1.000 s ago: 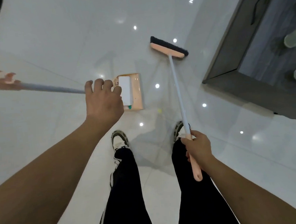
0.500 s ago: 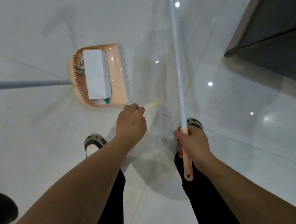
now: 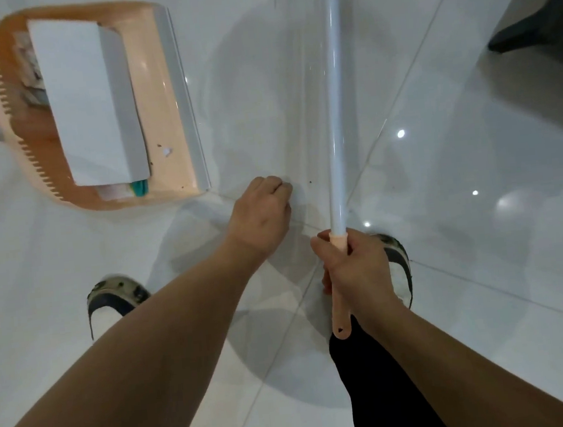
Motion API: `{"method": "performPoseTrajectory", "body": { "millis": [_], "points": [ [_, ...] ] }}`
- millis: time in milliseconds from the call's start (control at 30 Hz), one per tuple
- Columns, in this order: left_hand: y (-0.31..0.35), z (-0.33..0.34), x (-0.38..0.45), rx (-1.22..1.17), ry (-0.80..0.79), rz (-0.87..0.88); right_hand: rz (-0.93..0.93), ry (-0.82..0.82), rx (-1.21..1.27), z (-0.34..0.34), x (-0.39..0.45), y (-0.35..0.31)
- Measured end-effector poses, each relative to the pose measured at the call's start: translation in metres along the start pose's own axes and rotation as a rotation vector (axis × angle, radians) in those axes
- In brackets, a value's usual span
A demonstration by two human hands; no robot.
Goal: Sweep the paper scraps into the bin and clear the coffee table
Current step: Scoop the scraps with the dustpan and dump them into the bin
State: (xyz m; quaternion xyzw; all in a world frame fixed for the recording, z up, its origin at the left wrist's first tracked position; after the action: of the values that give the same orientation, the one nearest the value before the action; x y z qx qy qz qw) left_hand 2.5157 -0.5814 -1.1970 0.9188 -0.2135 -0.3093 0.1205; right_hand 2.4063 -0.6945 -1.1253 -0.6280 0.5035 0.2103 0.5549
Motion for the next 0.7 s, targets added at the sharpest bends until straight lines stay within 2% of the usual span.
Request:
{"method": "performPoseTrajectory", "body": {
  "millis": [133, 367, 467, 700],
  "points": [
    [-0.001, -0.008, 0.006, -0.002, -0.024, -0.132, -0.004, -0.008, 0.009, -0.001, 0.000, -0.001],
    [-0.057, -0.075, 0.011, -0.153, 0.337, -0.672, -0.024, 0.008, -0.027, -0.008, -0.006, -0.003],
    [-0.084, -0.092, 0.004, -0.148, 0.347, -0.844, -0.016, 0.024, -0.025, -0.009, -0.009, -0.006],
    [-0.077, -0.128, -0.043, -0.074, 0.294, -0.774, 0.006, 0.056, -0.065, -0.023, -0.039, -0.035]
  ]
}}
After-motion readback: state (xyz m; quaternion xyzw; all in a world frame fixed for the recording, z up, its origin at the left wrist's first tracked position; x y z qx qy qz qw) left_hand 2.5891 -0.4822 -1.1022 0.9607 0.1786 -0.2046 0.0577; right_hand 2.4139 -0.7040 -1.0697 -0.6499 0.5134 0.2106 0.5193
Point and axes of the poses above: each hand's wrist, its own x-axis towards the middle knuckle, its own z-axis out of the palm, y = z × x, the point moved 3 cm from there along x, towards the middle knuckle, and after that the axes turned 7 degrees about -z, right-handed, at the moved point
